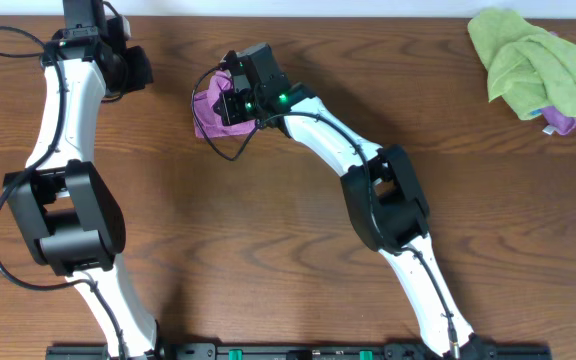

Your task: Fold the cloth

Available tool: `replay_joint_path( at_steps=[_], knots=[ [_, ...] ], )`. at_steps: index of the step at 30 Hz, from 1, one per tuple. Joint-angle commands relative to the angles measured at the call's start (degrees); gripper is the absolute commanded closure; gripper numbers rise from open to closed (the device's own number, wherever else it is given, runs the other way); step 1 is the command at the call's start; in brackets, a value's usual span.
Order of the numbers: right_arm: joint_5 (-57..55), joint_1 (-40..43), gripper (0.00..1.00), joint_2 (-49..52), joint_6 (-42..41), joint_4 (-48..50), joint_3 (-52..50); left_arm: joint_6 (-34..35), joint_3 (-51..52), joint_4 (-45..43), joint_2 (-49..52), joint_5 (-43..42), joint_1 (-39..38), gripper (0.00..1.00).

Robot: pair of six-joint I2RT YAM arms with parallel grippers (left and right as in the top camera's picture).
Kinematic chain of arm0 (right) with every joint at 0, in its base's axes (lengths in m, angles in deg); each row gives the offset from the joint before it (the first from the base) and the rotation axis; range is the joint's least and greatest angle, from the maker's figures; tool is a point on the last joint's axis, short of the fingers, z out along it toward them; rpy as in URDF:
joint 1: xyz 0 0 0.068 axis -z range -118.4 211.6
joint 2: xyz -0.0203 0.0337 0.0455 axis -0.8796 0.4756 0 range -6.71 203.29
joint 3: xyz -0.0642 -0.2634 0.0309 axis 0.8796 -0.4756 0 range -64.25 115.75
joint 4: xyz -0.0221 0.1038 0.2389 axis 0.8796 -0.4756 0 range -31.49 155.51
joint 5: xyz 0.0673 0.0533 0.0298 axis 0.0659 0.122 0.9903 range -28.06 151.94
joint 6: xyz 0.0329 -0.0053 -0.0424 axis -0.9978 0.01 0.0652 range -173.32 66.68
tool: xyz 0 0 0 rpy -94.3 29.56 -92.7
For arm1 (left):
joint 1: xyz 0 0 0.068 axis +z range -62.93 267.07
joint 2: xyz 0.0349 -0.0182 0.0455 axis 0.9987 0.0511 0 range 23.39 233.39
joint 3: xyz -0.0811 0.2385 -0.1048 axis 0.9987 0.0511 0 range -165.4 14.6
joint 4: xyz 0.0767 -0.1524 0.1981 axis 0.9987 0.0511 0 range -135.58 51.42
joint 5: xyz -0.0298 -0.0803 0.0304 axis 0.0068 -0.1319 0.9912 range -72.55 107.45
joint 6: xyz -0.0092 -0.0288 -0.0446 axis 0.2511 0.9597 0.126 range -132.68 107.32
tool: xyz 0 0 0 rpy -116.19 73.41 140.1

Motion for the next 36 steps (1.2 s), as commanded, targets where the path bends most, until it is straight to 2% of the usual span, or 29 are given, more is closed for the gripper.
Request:
replay_joint_path(
  at_steps=[1, 2, 3, 5, 11, 17, 19, 24, 27, 28, 32, 36],
  knots=[
    [-1.01, -0.61, 0.86, 1.25, -0.37, 0.22, 1.22, 0.0, -0.92, 0.24, -0.92, -0.83, 0.24, 0.94],
    [-0.92, -0.66, 0.52, 1.22, -0.37, 0.68, 1.25, -0.02, -0.92, 0.24, -0.92, -0.83, 0.24, 0.94],
    [-0.92, -0.66, 0.29, 1.22, -0.39, 1.09, 1.25, -0.02, -0.92, 0.22, -0.92, -0.83, 0.24, 0.94],
    [-0.55, -0.66, 0.01, 1.22, -0.9, 1.79, 1.25, -0.02, -0.92, 0.22, -0.92, -0.83, 0.24, 0.94],
    [5.57, 0.31, 0.01, 0.81, -3.37, 4.72, 1.38, -0.5, -0.87, 0.35, -0.9, 2.29, 1.25, 0.94],
    [10.05, 3.74, 0.01, -1.84, -3.28, 3.02, 2.78, -0.48, -0.07, 1.79, -0.79, 1.73, 2.84, 0.93],
    [9.79, 5.35, 0.01, -3.82, -1.16, 0.26, 3.26, -0.48, 1.38, 1.73, -0.79, 0.96, 2.86, 0.83],
    [-2.56, 10.21, 0.01, -12.5, 9.01, -15.89, 3.87, -1.07, 6.86, 0.15, -0.79, -4.48, 2.84, 0.43],
    [-12.74, 12.37, 0.01, -18.43, 14.8, -27.32, 3.87, -1.55, 9.16, -0.24, -0.79, -7.67, 2.73, 0.32],
    [-17.03, 12.87, 0.01, -20.68, 16.22, -31.5, 3.87, -1.84, 9.62, -0.22, -0.79, -7.61, 2.51, 0.25],
    [-32.81, 12.85, 0.01, -28.46, 17.55, -45.2, 3.87, -4.24, 10.19, -0.02, -0.79, -5.29, 0.39, 0.14],
    [-41.79, 11.08, 0.01, -35.56, 17.64, -54.05, 3.85, -4.31, 10.19, -0.26, -0.79, -3.98, -2.45, 0.1]
  ],
)
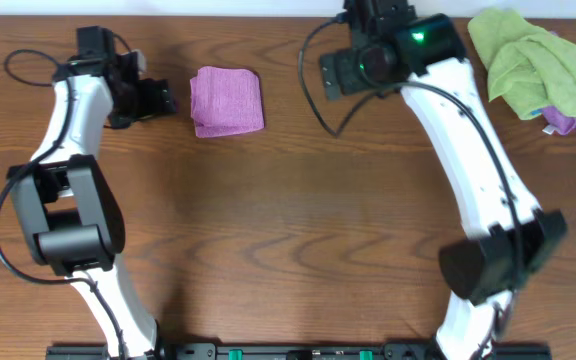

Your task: Fold the cloth

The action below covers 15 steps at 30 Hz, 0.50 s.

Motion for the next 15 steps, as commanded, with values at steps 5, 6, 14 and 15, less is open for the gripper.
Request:
replay_joint_path(
  at_steps=[5, 6, 14, 15],
  knots=[
    [-16.65, -3.74, 0.01, -12.39, -2.82, -14.1, 0.31, 0.24, 0.22, -1.2, -0.72, 0.79, -3.74, 0.02],
    [-17.57, -4.07, 0.01, -14.08, -4.15, -16.09, 0.17, 0.46, 0.22, -1.29, -0.72, 0.48, -3.85, 0.02],
    [-27.54, -10.75, 0.01, -31.19, -13.35, -23.85, -7.96, 1.75, 0.22, -1.31, -0.72, -2.25, -4.09, 0.05],
    [-28.41, -11.89, 0.01, -33.75, -14.75, -24.44, -9.97, 1.75, 0.22, -1.33, -0.72, -2.25, -4.11, 0.05]
  ],
)
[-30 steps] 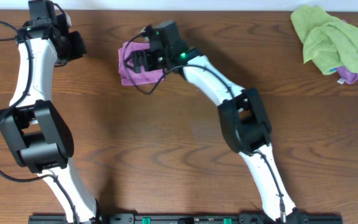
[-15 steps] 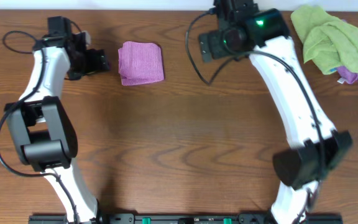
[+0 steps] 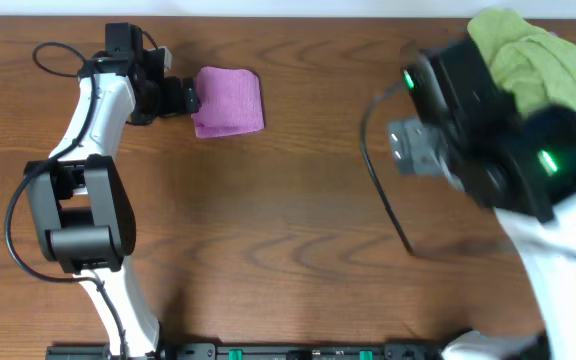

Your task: Fold the cloth

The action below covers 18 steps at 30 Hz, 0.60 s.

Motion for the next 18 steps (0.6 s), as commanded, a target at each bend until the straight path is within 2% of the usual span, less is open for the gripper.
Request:
replay_joint_path(
  at_steps=[1, 7, 9, 13, 18],
  knots=[
    [-6.47, -3.74, 0.01, -8.13, -7.17, -1.66, -6.08, 1.11, 0.2, 0.15, -0.72, -1.05, 0.04, 0.05],
    [-6.67, -5.51, 0.01, -25.38, -15.93, -0.59, -26.84, 1.55, 0.2, 0.39, -0.72, -1.31, 0.02, 0.04],
    [-6.73, -5.51, 0.01, -30.91, -16.15, 2.54, -34.16, 1.55, 0.2, 0.37, -0.72, -2.12, -0.07, 0.05],
    [-14.19, -5.49, 0.01, -42.14, -16.06, 17.22, -50.93, 2.19, 0.2, 0.07, -0.72, -2.03, -0.94, 0.05],
    [-21.86, -5.49, 0.01, -45.0, -16.06, 31.12, -62.69, 2.25, 0.2, -1.51, -0.17, -1.22, -2.19, 0.05]
  ],
)
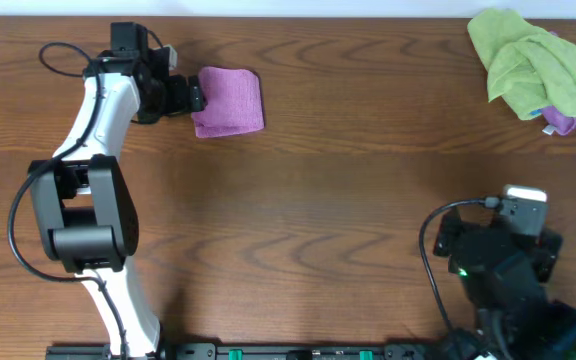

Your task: Fold the cloth

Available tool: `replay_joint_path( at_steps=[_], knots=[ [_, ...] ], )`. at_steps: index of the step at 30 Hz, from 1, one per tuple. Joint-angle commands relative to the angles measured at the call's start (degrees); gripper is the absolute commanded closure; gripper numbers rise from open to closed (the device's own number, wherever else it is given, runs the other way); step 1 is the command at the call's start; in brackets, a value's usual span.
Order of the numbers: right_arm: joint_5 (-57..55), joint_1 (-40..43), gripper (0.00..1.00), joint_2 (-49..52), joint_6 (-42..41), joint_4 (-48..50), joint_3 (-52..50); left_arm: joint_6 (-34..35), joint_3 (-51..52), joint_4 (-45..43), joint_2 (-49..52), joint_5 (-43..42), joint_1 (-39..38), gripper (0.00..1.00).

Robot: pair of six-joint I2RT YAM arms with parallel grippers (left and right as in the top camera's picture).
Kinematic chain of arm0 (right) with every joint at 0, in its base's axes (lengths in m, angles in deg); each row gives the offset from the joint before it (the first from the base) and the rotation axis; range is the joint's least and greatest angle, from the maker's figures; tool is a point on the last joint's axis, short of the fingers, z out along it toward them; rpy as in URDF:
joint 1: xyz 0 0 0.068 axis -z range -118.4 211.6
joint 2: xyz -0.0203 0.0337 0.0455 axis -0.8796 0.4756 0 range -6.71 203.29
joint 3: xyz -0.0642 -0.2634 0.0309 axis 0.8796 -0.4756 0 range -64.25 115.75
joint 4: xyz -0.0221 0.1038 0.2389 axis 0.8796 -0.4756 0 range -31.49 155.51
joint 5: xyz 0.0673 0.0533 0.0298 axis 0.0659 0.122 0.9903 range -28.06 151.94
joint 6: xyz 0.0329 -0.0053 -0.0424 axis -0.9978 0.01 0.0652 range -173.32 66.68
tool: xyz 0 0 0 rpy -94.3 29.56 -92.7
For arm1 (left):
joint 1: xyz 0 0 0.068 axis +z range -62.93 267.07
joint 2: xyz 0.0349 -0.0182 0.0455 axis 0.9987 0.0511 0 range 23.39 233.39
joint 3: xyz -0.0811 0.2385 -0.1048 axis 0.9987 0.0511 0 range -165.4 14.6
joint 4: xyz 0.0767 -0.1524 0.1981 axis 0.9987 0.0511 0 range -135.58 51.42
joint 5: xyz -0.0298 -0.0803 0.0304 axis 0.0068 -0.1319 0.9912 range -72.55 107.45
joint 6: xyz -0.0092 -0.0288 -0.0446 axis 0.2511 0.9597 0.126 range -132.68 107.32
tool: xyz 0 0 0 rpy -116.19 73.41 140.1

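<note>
A small purple cloth (228,100), folded into a neat square, lies flat on the wooden table at the upper left. My left gripper (196,98) is at the cloth's left edge, touching or nearly touching it; whether its fingers are open or shut cannot be made out from above. My right arm (503,265) is drawn back to the lower right of the table, far from the cloth, and its gripper fingers are hidden under the arm's body.
A crumpled heap of green cloths (530,62) with a bit of purple cloth (560,122) beneath lies at the far right corner. The table's far edge (288,17) runs just behind both cloths.
My right arm has moved from beside the green heap at the right down to the lower right corner. My left gripper has edged slightly closer to the purple cloth's left side.
At first my right gripper was on the bunched purple cloth while the left stood at the far left. Then the cloth lay folded square, the right arm raised off to the right. The left gripper came up to the cloth's edge as the right arm withdrew.
</note>
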Motion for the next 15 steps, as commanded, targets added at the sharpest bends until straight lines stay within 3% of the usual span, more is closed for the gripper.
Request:
replay_joint_path(
  at_steps=[1, 15],
  knots=[
    [-6.73, -0.42, 0.01, 0.02, -1.2, 4.37, -5.25, 0.98, 0.2, -0.85, 0.02, -0.04, -0.87, 0.04],
    [-6.49, -0.44, 0.01, 2.36, -1.22, 7.15, -7.63, 3.5, 0.2, -3.06, 6.56, -3.69, -0.96, 0.04]
  ],
)
